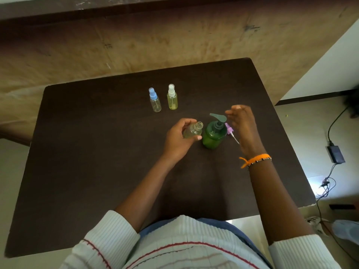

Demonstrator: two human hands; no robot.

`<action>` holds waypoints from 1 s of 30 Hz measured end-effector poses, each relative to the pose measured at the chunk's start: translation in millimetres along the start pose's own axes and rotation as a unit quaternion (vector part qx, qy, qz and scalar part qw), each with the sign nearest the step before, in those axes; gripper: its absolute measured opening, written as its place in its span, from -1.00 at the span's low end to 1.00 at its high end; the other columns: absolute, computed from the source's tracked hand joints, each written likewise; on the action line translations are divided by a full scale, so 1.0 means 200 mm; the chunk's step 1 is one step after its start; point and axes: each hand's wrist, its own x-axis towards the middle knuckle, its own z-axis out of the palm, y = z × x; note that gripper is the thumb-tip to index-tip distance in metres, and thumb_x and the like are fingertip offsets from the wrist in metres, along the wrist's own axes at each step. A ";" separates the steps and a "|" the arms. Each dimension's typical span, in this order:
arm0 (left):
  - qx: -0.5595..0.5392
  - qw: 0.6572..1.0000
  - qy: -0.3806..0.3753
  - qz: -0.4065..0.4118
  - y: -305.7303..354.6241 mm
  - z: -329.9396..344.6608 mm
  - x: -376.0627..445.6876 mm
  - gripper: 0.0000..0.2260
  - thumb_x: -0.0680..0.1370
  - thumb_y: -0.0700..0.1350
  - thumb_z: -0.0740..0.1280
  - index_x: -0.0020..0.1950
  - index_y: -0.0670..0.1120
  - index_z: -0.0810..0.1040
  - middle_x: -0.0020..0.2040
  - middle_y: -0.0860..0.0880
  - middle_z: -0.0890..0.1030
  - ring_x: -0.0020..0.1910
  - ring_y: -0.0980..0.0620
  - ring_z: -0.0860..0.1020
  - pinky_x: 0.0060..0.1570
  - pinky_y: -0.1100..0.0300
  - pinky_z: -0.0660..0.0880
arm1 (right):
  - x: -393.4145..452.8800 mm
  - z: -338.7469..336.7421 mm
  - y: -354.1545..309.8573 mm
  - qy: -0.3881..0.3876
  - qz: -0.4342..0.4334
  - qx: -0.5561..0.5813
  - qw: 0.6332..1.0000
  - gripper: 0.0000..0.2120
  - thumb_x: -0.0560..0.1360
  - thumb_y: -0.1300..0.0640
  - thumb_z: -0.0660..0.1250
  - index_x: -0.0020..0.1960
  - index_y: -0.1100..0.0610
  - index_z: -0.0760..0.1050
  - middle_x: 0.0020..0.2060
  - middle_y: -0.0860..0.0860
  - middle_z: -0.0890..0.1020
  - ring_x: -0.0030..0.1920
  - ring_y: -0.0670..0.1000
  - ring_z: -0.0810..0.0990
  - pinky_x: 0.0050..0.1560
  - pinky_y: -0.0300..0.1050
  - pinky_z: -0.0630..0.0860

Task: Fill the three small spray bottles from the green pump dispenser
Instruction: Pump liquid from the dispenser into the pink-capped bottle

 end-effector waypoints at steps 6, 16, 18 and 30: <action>0.023 0.998 0.053 0.018 0.02 0.05 0.07 -0.61 0.29 -0.25 0.52 0.07 -0.05 0.55 0.02 0.03 0.62 0.06 0.07 0.56 0.10 0.18 0.50 | 0.10 0.25 -0.05 0.029 0.147 -0.052 0.987 -0.50 0.64 -0.17 0.03 -0.22 0.14 0.49 -0.09 0.17 0.66 -0.17 0.06 0.60 0.13 0.07 0.52; 0.009 0.998 0.050 0.027 0.06 0.05 0.09 -0.61 0.32 -0.25 0.51 0.10 -0.07 0.54 0.04 0.02 0.61 0.05 0.10 0.56 0.06 0.23 0.50 | 0.13 0.21 -0.10 -0.084 0.060 -0.166 0.981 -0.57 0.64 0.06 0.13 -0.32 0.17 0.53 -0.48 0.08 0.58 -0.40 -0.01 0.54 -0.11 -0.07 0.48; 0.010 0.998 0.052 0.033 0.06 0.05 0.09 -0.61 0.31 -0.25 0.52 0.10 -0.07 0.54 0.04 0.01 0.62 0.05 0.10 0.57 0.07 0.22 0.51 | 0.14 0.22 -0.13 -0.097 0.078 -0.166 0.978 -0.63 0.64 0.12 0.15 -0.28 0.17 0.53 -0.34 0.11 0.59 -0.28 0.01 0.58 -0.03 -0.03 0.50; 0.047 0.995 0.056 0.064 0.04 0.08 0.12 -0.58 0.28 -0.28 0.52 0.10 -0.09 0.55 0.05 -0.01 0.61 0.04 0.11 0.54 0.02 0.36 0.44 | 0.18 0.29 -0.10 0.029 0.079 -0.250 0.965 -0.54 0.62 -0.08 0.08 -0.26 0.11 0.58 -0.16 0.08 0.69 -0.02 0.11 0.63 0.15 0.03 0.51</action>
